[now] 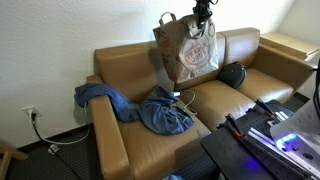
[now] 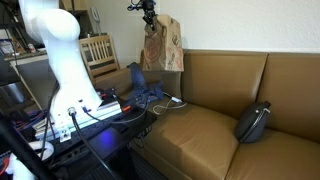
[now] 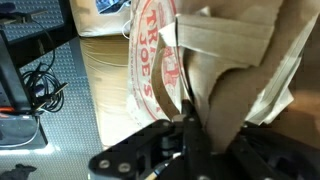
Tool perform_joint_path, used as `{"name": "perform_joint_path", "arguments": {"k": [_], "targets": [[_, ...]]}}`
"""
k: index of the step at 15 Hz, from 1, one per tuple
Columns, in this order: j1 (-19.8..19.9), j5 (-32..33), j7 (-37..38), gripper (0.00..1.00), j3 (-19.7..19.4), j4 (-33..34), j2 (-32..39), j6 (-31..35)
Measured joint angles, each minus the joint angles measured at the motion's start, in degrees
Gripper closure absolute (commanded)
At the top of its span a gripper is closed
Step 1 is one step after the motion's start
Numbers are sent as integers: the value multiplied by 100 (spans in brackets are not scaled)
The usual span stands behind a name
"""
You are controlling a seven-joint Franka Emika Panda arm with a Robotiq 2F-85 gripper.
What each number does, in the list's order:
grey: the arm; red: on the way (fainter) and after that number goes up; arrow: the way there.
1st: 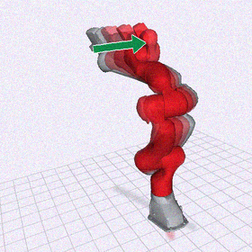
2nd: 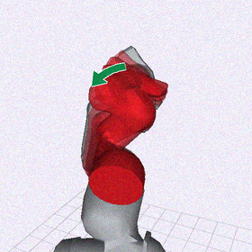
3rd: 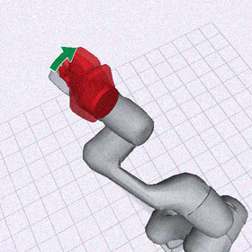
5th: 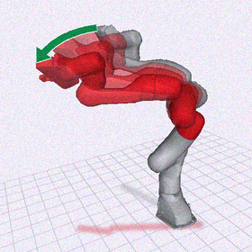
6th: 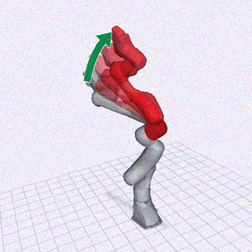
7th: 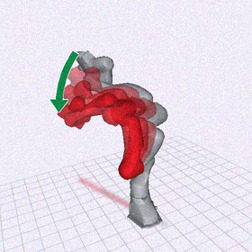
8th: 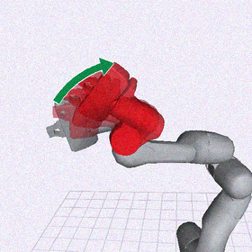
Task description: Put the towel into the brown paper bag and put it on top of the jeans on the couch
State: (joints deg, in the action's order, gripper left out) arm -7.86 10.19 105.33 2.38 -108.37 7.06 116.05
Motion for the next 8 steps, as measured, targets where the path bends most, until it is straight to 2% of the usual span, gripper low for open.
{"name": "perform_joint_path", "arguments": {"k": [4, 8], "targets": [[-267, -3, -420, 100, 318, 65, 468, 26], [-669, 18, -530, 100, 460, 467, 1076, 44]]}}
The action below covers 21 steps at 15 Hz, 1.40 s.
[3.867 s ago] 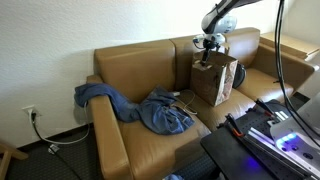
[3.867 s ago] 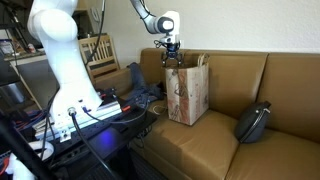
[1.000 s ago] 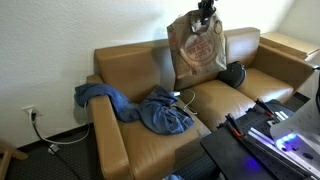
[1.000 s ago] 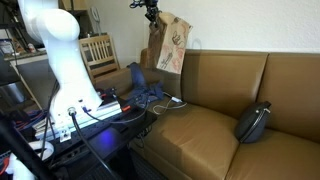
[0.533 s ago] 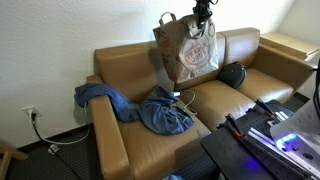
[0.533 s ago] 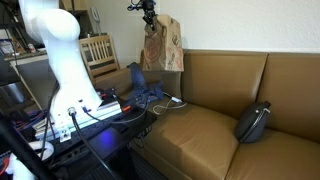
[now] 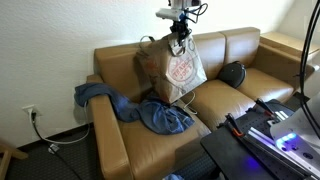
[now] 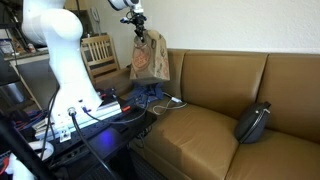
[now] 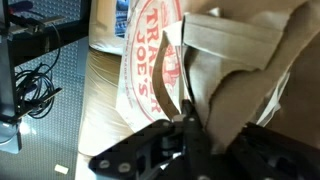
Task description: Put the towel into the brown paper bag and put it on top of the jeans on the couch
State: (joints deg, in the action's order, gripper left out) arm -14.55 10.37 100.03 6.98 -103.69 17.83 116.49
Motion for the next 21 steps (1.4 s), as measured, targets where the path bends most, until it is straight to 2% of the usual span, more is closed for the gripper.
{"name": "perform_joint_path", "arguments": {"k": [3, 6, 8, 10, 13, 17, 21], "targets": [[-216, 25, -18, 100, 8, 371, 263, 249], [-364, -53, -19, 100, 27, 577, 304, 809], [-362, -414, -195, 100, 91, 606, 308, 1248], [-313, -1036, -550, 100, 175, 596, 309, 1618], [-220, -1779, -951, 98, 222, 543, 305, 1929], [-158, -1820, -992, 100, 212, 527, 311, 1944], [-322, -1488, -962, 100, 159, 610, 670, 2130]]}}
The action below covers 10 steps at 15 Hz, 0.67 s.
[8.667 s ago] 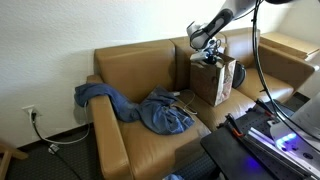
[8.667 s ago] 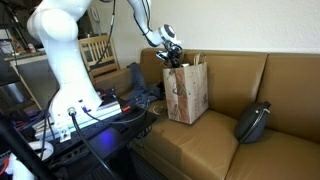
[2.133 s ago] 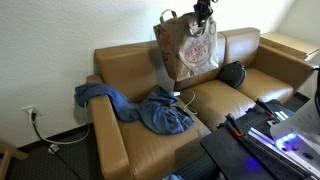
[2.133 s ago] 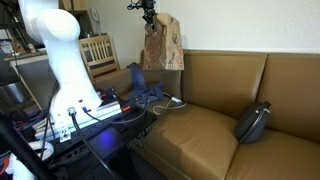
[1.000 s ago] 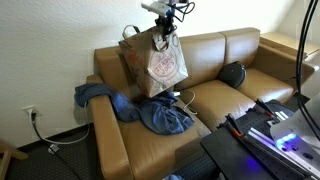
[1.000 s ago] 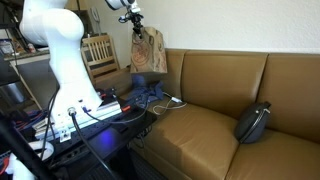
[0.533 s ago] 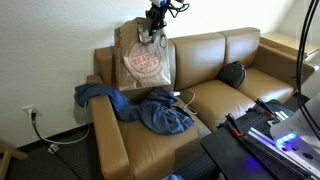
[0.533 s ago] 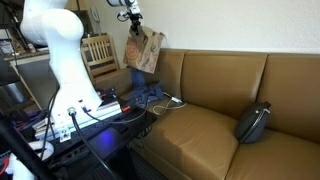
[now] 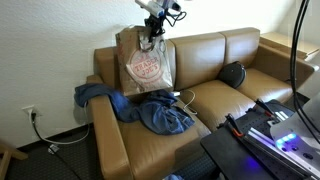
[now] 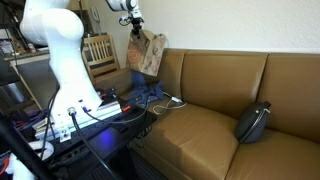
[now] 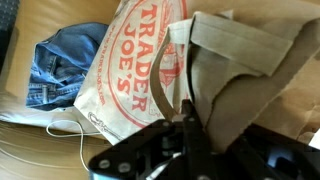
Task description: Put the towel into the brown paper bag and put it on top of the jeans on the couch
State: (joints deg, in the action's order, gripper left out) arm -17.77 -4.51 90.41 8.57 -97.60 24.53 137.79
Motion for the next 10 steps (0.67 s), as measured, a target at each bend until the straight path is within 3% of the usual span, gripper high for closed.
{"name": "perform_joint_path", "arguments": {"k": [7, 10], "targets": [[-809, 520, 430, 100, -335, 413, 1376, 1578], [-1048, 511, 444, 100, -376, 543, 1792, 1852]]}}
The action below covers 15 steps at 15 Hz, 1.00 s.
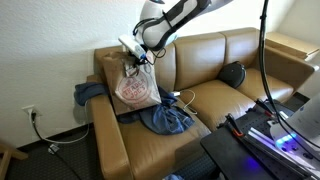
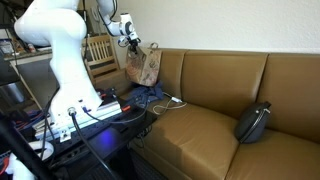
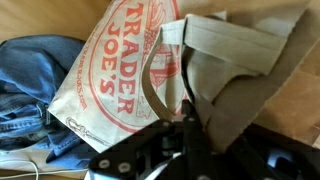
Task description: Put the towel into the brown paper bag and put it on top of the jeans on the couch
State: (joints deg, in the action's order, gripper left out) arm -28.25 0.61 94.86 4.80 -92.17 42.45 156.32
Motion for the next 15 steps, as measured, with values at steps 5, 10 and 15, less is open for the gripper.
{"name": "perform_joint_path", "arguments": {"k": [5, 10, 15], "targets": [[-74, -85, -194, 100, 74, 202, 333, -11], [122, -547, -712, 66, 331, 440, 474, -688], [407, -972, -862, 30, 524, 986, 328, -2684]]}}
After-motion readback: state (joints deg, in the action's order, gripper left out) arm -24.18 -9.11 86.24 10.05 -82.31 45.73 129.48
